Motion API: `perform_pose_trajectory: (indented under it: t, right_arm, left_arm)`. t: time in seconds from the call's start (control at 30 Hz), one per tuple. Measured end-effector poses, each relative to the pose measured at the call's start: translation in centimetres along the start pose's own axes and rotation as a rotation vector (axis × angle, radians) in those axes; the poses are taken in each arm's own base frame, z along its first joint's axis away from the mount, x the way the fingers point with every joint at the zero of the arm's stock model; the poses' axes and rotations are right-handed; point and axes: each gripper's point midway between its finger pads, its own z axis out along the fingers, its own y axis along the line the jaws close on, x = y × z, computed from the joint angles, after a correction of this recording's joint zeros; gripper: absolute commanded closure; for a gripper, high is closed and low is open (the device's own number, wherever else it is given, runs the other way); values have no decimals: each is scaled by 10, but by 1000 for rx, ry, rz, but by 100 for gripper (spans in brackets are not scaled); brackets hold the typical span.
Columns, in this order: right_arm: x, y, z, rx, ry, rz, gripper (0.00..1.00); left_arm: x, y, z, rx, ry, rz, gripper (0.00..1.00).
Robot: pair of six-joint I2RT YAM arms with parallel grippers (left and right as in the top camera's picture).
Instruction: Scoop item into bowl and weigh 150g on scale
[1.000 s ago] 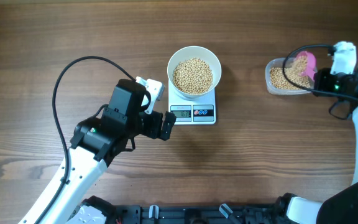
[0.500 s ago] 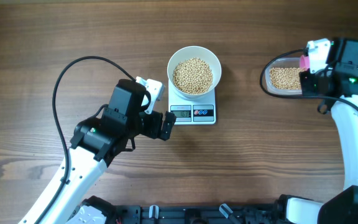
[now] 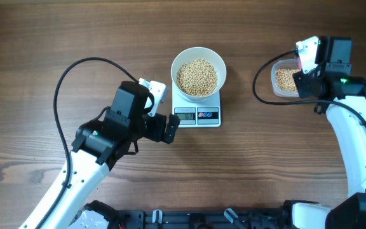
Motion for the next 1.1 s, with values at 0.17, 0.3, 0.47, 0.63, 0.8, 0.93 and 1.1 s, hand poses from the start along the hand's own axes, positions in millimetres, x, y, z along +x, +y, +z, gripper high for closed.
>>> perform_pose_trajectory:
  t: [0.17, 0.3, 0.47, 0.63, 0.8, 0.93, 1.1]
  right_arm:
    - [-35, 9, -11, -89, -169, 107, 96]
    - [-101, 8, -72, -191, -530, 162, 96]
    - [-143, 34, -131, -450, -797, 165, 96]
    - [-150, 89, -132, -711, -769, 156, 96]
    - [-153, 157, -111, -835, -660, 108, 96]
    - [-148, 199, -97, -798, -586, 45, 96]
    - [-134, 234, -75, -628, -512, -117, 96]
  left_arm:
    - [0, 0, 0, 0, 0, 0, 0]
    - [0, 0, 0, 0, 0, 0, 0]
    - [0, 0, 0, 2, 0, 0, 0]
    - [0, 0, 0, 3, 0, 0, 0]
    - [0, 0, 0, 3, 0, 0, 0]
    - [0, 0, 0, 3, 1, 0, 0]
    - [0, 0, 0, 3, 0, 0, 0]
